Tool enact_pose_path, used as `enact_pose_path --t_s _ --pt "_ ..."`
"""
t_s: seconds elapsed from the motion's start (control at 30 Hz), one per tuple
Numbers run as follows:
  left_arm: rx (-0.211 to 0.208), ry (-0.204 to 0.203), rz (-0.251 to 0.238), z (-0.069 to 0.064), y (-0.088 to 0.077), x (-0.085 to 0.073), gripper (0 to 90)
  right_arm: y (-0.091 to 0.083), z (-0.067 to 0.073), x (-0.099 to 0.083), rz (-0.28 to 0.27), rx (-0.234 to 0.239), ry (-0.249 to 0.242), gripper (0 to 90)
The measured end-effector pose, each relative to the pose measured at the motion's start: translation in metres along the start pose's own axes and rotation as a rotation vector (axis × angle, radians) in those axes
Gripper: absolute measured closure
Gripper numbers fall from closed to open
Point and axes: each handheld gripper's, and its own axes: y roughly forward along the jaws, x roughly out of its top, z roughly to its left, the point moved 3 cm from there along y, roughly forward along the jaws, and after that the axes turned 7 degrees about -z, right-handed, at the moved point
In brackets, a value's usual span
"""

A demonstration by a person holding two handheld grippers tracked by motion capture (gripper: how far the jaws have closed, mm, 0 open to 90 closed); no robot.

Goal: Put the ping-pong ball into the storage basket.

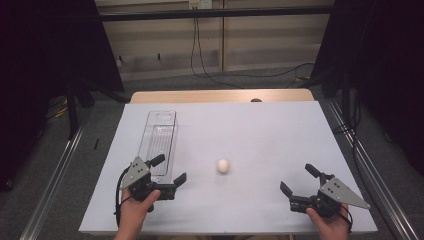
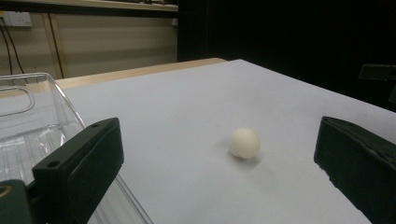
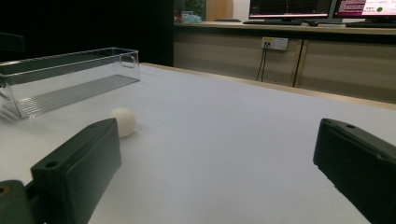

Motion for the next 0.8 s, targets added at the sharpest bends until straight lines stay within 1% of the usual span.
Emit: enact_pose_path --t_s 0.03,0.07,0.13,0.17,0.2,0.23,0.27,0.3,0.33,0.37,0.4,0.43,0.47,0.53,0.57,0.6,0.63,0.67,0.73,0.77,0.8 --pt "-0.001 0.013 0.012 0.000 0.000 0.000 1.6 0.000 0.000 0.000 0.000 0.000 0.000 0.4" --pt "0.004 0.000 0.001 -0.001 0.001 0.000 1.6 0.000 0.000 0.000 -0.003 -0.004 0.001 0.4" --pt "0.002 -0.002 0.012 -0.001 0.001 -0.001 1.6 0.000 0.001 0.000 -0.001 -0.005 0.002 0.4" --pt "-0.003 -0.006 0.006 -0.002 0.002 -0.001 1.6 0.000 0.001 0.000 -0.001 -0.004 0.002 0.4" --pt "-0.010 0.005 0.011 -0.001 0.002 -0.001 1.6 0.000 0.001 0.000 -0.001 -0.003 0.001 0.4" --pt "-0.003 -0.005 0.005 -0.002 0.003 -0.001 1.6 0.000 0.001 0.000 0.000 -0.003 0.002 0.4" --pt "-0.006 -0.001 0.014 -0.003 0.003 -0.001 1.6 0.000 0.001 0.000 0.002 -0.001 0.000 0.4" --pt "-0.014 -0.002 0.012 -0.003 0.004 -0.001 1.6 0.000 0.001 0.000 0.003 0.000 0.001 0.4" --pt "-0.006 -0.004 0.009 -0.004 0.005 0.000 1.6 0.000 0.001 0.000 0.003 0.001 0.001 0.4" --pt "-0.012 0.004 0.015 -0.004 0.005 0.000 1.6 0.000 0.001 0.000 0.002 0.002 0.000 0.4" --pt "-0.009 -0.009 0.008 -0.005 0.006 0.000 1.6 0.000 0.001 0.000 0.002 0.002 0.000 0.4" --pt "-0.009 -0.009 0.008 -0.005 0.006 0.000 1.6 0.000 0.001 0.000 0.002 0.002 0.000 0.4" --pt "-0.015 -0.004 0.002 -0.006 0.009 0.000 1.6 0.000 0.001 0.000 0.001 0.002 -0.001 0.4" --pt "-0.019 0.000 0.012 -0.007 0.010 0.000 1.6 0.000 0.001 0.000 0.002 0.003 0.000 0.4" --pt "-0.026 -0.003 0.002 -0.008 0.011 0.000 1.6 0.000 0.001 0.000 0.002 0.003 0.001 0.4" --pt "-0.021 0.006 0.017 -0.008 0.011 0.001 1.6 0.000 0.001 0.000 0.000 0.002 -0.002 0.4" --pt "-0.018 -0.004 0.011 -0.008 0.012 0.000 1.6 0.000 0.001 0.000 0.001 0.004 -0.001 0.4" --pt "-0.018 -0.004 0.011 -0.008 0.012 0.000 1.6 0.000 0.002 0.000 0.002 0.005 0.000 0.4" --pt "-0.020 0.003 0.016 -0.008 0.015 0.000 1.6 0.001 0.002 0.000 0.001 0.004 0.000 0.4" --pt "-0.025 0.018 0.027 -0.007 0.014 0.000 1.6 0.001 0.002 0.000 0.001 0.004 0.001 0.4" --pt "-0.018 -0.001 0.013 -0.009 0.016 0.000 1.6 0.001 0.002 0.000 0.001 0.005 0.000 0.4"
